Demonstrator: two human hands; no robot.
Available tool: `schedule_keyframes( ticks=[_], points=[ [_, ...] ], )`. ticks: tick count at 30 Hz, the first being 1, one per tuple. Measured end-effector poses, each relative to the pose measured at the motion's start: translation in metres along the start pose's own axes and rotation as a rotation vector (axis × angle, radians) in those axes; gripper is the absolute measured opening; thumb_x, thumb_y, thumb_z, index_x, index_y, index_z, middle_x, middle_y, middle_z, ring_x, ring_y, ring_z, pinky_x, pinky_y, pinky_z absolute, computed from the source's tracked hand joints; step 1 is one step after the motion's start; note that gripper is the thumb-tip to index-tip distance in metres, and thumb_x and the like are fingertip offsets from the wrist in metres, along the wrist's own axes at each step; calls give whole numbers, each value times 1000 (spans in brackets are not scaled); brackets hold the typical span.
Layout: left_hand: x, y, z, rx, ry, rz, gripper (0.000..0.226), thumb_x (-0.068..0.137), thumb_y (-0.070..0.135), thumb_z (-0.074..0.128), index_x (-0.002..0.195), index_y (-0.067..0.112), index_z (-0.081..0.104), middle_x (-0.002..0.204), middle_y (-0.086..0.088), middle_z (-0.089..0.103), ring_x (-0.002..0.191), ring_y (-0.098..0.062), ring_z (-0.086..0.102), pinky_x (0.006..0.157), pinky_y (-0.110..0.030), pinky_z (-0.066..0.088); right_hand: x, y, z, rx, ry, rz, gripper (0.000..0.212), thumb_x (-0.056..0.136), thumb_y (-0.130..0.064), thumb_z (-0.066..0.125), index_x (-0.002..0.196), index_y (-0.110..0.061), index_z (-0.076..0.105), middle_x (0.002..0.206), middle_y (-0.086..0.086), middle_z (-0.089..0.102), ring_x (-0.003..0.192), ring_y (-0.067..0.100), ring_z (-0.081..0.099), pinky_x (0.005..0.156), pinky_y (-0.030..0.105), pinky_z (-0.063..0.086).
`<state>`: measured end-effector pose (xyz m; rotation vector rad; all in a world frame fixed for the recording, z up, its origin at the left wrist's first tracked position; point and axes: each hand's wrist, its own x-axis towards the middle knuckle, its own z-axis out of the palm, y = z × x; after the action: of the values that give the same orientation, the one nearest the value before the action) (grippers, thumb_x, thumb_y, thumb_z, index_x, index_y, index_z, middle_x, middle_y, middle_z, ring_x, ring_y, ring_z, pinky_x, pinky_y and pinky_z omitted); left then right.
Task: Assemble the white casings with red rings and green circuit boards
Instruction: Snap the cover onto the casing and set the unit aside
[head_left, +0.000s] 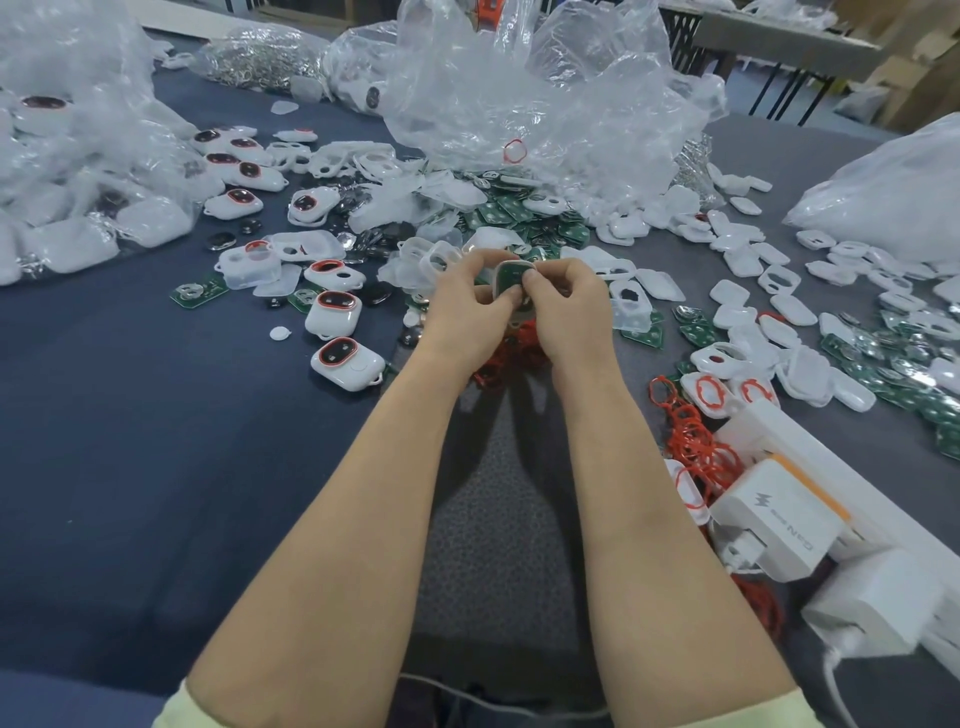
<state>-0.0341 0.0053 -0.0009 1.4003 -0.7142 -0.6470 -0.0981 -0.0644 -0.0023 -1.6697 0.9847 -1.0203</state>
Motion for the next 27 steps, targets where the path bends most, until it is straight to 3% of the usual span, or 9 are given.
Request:
schedule_keyframes(
  ticks=[4,7,9,13,17,19,23,27],
  points=[
    [1,1,-2,23,52,17,34,90,-5,54,87,29,55,92,-21,68,78,-27,65,85,-48,55,-3,-2,1,8,-20,-30,9,89,-10,61,82,-16,63,76,-6,63,79,14,59,82,32,50],
    [6,1,-11,-42,221,19,27,88,-2,60,96,24,57,91,-6,68,79,-19,67,79,-37,58,-6,-3,2,-58,21,-126,18,94,-14,54,102,-8,69,98,3,69,90,10,58,82,18,43],
    [11,1,-20,-185,383,-29,28,88,-1,60,95,26,56,88,2,64,81,-17,68,74,-31,58,-6,-3,-1,-151,57,-184,25,95,-7,46,111,-6,66,108,5,68,99,11,57,83,11,37],
    [15,1,-25,-377,564,-76,27,89,-1,57,90,26,54,95,-2,63,95,-29,69,84,-42,58,-5,-4,2,-394,-26,-296,33,87,5,42,105,-5,68,114,8,65,112,23,54,91,20,34],
    [14,0,-21,-257,545,-21,24,87,0,59,94,23,56,80,0,66,73,-16,65,82,-41,58,-1,-8,16,-510,-126,-362,39,88,2,44,122,-7,59,125,9,60,121,26,47,102,31,35],
    [14,-1,-20,-230,521,6,23,87,-1,59,99,19,56,89,-8,68,77,-19,65,84,-44,57,3,-10,24,-522,-134,-355,43,89,1,43,129,-9,54,131,9,57,124,26,46,105,37,35],
    [13,-1,-17,-211,446,3,25,86,-3,58,96,19,56,94,-16,69,86,-29,67,88,-51,54,13,-10,38,-666,-143,-278,39,92,-10,46,130,-16,55,134,6,54,126,27,43,103,39,36],
    [14,-1,-15,-228,376,21,26,87,-4,57,104,16,57,83,-3,66,77,-17,64,89,-48,55,16,-7,43,-774,-92,-175,29,95,-19,43,120,-22,59,131,6,49,121,29,40,98,38,31]
  ],
)
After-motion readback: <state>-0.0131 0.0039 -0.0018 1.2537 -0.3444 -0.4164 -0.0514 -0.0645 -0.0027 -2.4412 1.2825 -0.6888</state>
